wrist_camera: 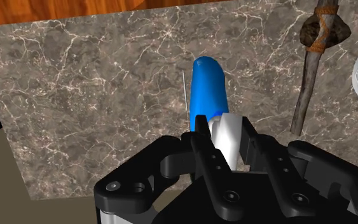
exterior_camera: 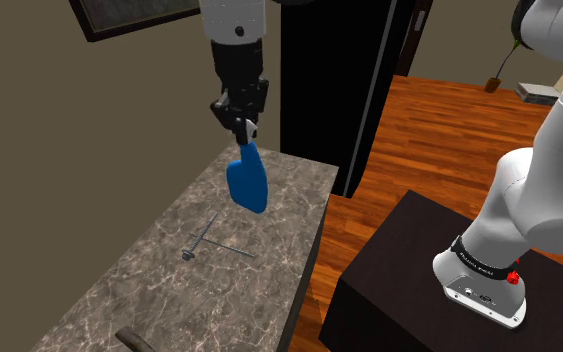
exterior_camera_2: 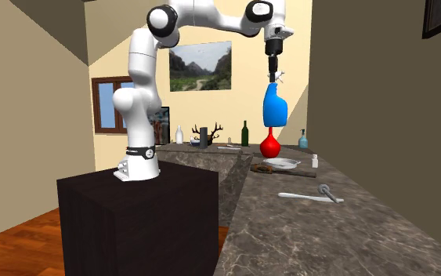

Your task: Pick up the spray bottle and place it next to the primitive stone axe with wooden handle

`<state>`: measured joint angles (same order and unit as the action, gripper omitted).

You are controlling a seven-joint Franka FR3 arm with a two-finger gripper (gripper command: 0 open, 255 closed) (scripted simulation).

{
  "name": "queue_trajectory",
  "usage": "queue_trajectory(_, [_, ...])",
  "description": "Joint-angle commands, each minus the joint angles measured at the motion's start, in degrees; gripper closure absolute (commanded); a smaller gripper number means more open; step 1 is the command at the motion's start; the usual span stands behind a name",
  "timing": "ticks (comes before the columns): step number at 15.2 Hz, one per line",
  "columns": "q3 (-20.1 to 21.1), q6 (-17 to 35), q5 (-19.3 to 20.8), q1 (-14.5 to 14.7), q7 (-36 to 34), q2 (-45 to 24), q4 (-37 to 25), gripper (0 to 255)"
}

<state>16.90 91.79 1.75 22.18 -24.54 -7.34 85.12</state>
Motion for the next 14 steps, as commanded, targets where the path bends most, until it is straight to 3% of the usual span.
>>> queue_trajectory(1, [1.27, -0.17, 0.59, 1.84, -3.13, -1.51, -1.62, 255])
queue_trajectory(7, [4.26, -2.52, 3.27, 7.78, -11.46, -7.99, -9.96, 255])
queue_trajectory(12, [5.85, -6.08, 6.48, 14.07, -17.83, -15.63, -20.63, 255])
queue_trajectory(14, [5.80, -4.09, 6.17, 13.66, -17.79, -14.87, -17.90, 255])
